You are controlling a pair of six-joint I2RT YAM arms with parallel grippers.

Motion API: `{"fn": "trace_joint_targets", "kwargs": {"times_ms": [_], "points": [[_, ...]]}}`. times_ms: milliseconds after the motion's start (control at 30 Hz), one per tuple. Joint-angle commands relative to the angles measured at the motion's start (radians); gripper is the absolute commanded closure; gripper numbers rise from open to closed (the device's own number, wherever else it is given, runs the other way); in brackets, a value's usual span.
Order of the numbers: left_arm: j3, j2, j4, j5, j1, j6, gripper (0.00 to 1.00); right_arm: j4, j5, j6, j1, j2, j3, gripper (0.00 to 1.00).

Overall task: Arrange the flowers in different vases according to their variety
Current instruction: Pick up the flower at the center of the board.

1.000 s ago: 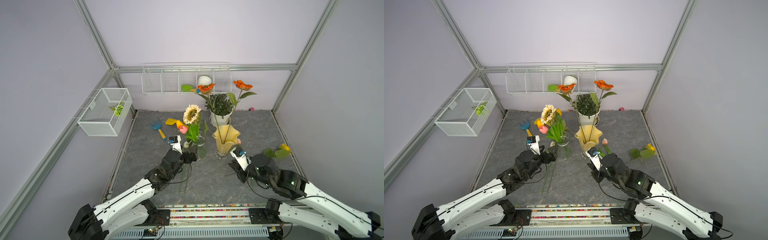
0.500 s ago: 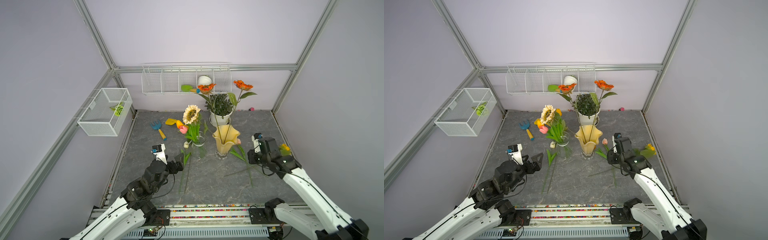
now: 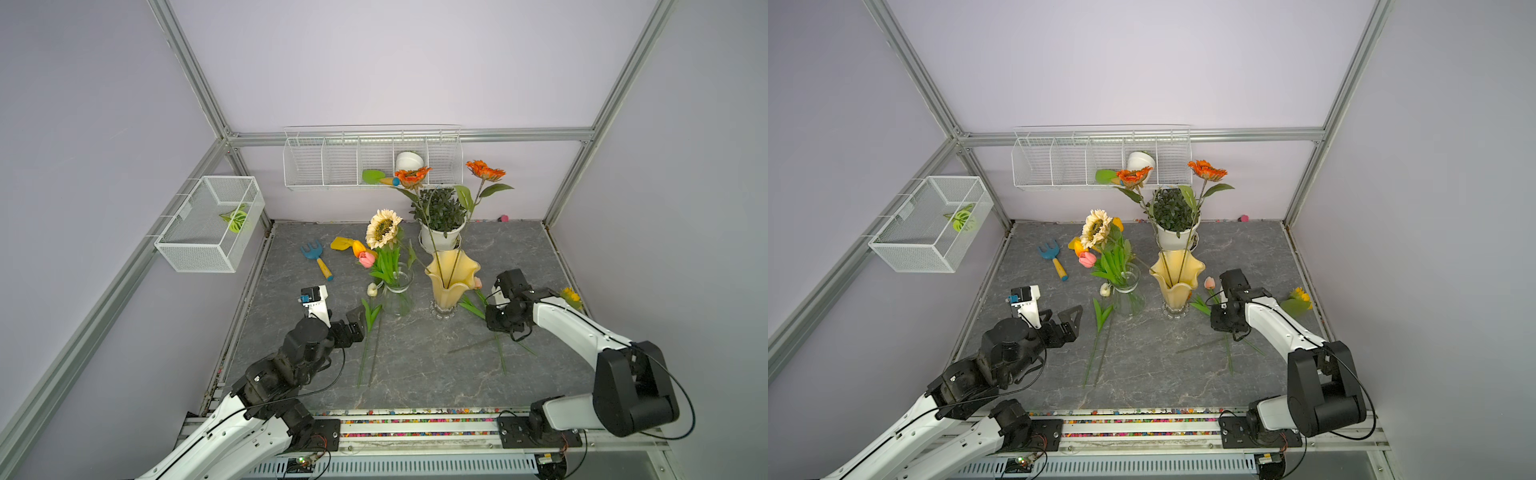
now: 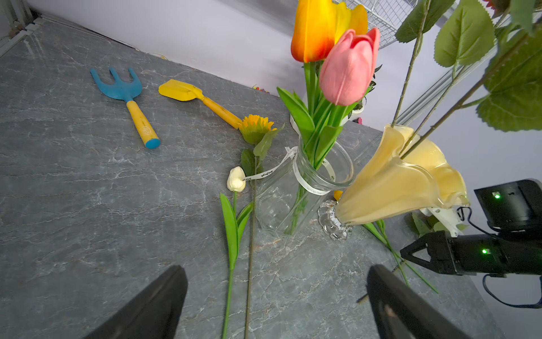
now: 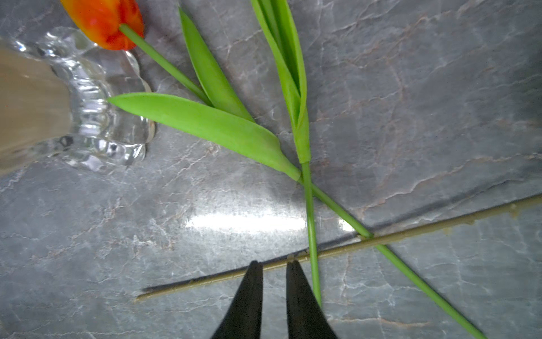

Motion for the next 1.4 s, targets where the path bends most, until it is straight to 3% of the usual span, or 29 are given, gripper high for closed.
{"fn": "trace_joint_targets", "kwargs": {"times_ms": [0, 600, 900, 1000, 1133, 1367], "points": [[0.011, 0.011, 0.015, 0.001, -0.003, 0.030, 0.00, -0.014, 0.066, 0.010, -0.005, 0.002, -0.018, 0.77], [-0.002, -0.010, 0.006, -0.023, -0.004, 0.033, 0.00, -0.030, 0.106, 0.013, -0.007, 0.133, 0.026, 0.74], [-0.016, -0.042, -0.012, -0.035, -0.003, 0.027, 0.00, -0.032, 0.044, 0.005, -0.008, 0.237, 0.077, 0.84], [-0.015, -0.051, -0.021, -0.033, -0.003, 0.027, 0.00, -0.032, 0.050, 0.006, -0.008, 0.239, 0.086, 0.97], [-0.011, -0.059, -0.028, -0.032, -0.004, 0.029, 0.00, -0.045, 0.076, 0.020, -0.006, 0.183, 0.088, 1.00], [-0.021, -0.061, -0.025, -0.046, -0.003, 0.000, 0.00, -0.107, 0.198, 0.059, -0.008, -0.146, 0.114, 1.00]]}}
